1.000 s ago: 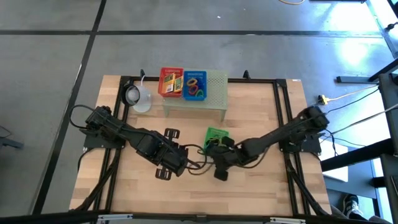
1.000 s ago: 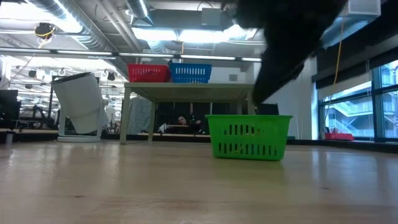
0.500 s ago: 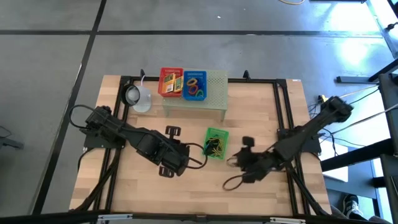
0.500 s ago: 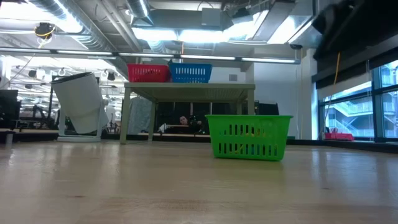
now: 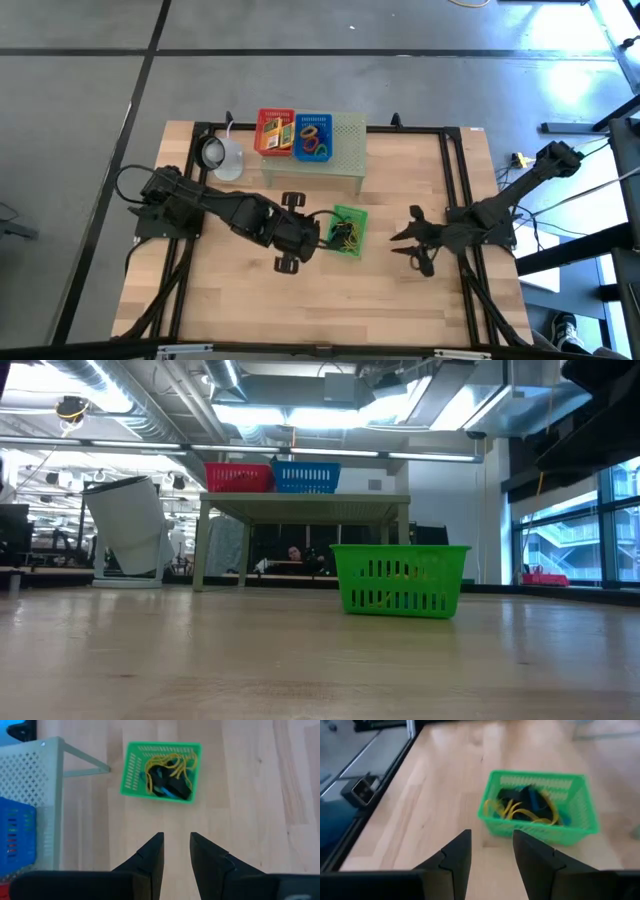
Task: Pick & Place Office Desk Supplies
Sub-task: Put the green bin on the shelf
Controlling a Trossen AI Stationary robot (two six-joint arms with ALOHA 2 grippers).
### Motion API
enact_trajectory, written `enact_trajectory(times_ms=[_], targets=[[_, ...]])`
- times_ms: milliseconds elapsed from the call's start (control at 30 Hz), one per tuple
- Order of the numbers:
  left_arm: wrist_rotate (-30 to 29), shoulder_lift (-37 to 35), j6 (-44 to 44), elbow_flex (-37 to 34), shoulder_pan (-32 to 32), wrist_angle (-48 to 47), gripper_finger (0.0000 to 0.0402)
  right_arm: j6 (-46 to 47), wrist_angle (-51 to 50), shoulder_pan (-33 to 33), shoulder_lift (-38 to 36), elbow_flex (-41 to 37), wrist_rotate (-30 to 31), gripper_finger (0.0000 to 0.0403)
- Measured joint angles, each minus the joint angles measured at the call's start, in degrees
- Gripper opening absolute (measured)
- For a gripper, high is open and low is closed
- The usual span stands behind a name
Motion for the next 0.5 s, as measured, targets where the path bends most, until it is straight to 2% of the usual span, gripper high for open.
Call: enact_trajectory(times_ms=[267,500], targets=[[0.02,0.00,0.14,0.00,3.41,3.01,0.0086,-5.34,6.18,-0.02,-12.56,-8.66,6.60,0.0146],[0.61,1.06,3.61,-0.07,5.15,5.71,0.0086,-11.49,20.14,-0.02,-17.48,-16.57,3.37,0.0146]])
